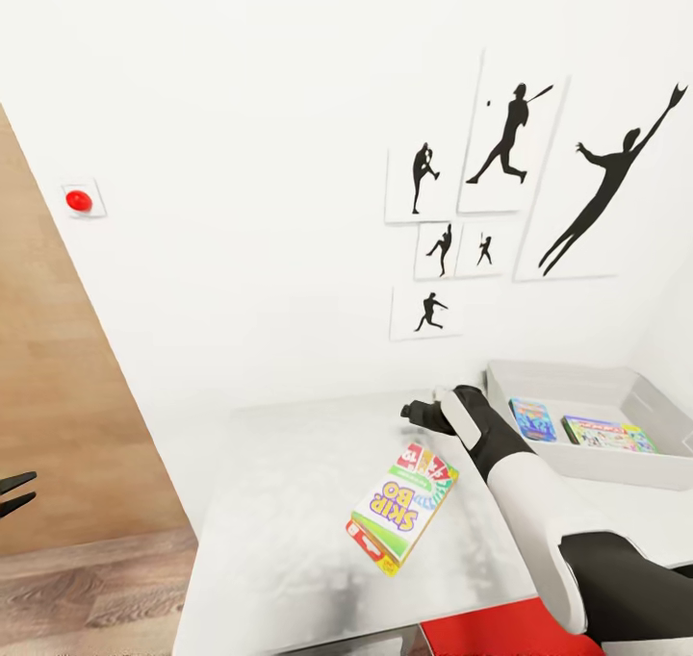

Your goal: Put all the toys in the child's room - the three board games (two on the bed and one on the table), the two jigsaw puzzles on the table, and the tennis ball on the table - inside the toy box on the table in the child's room.

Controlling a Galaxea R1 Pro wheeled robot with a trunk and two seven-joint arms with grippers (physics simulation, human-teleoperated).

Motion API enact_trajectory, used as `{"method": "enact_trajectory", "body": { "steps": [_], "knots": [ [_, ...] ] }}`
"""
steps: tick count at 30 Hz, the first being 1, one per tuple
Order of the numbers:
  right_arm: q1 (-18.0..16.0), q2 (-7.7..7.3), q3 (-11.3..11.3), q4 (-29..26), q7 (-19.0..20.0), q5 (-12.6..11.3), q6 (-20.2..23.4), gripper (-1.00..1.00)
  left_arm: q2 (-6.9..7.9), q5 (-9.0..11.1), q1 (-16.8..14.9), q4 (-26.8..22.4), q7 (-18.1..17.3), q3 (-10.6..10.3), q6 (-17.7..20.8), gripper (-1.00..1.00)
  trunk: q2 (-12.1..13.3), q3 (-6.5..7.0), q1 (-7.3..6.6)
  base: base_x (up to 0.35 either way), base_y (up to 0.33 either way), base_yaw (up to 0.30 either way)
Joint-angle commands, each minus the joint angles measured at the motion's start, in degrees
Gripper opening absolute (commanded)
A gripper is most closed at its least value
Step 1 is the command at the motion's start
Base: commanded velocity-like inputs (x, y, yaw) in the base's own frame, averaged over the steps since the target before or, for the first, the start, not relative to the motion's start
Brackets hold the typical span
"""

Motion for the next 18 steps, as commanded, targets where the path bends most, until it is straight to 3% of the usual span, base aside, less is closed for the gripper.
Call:
{"method": "enact_trajectory", "body": {
  "steps": [1,18],
  "knots": [
    [-0.07,-0.03,0.26,-0.06,-0.53,-0.57,0.13,1.00,0.03,0.17,-0.05,0.04,-0.21,-0.16,0.61,1.00,-0.08,-0.19,0.01,0.000,0.000,0.000],
    [-0.72,-0.36,0.32,0.03,-0.53,-0.37,0.18,1.00,0.03,0.17,-0.05,0.04,-0.21,-0.19,0.61,1.00,-0.08,-1.79,0.01,0.000,0.000,0.000]
  ]
}}
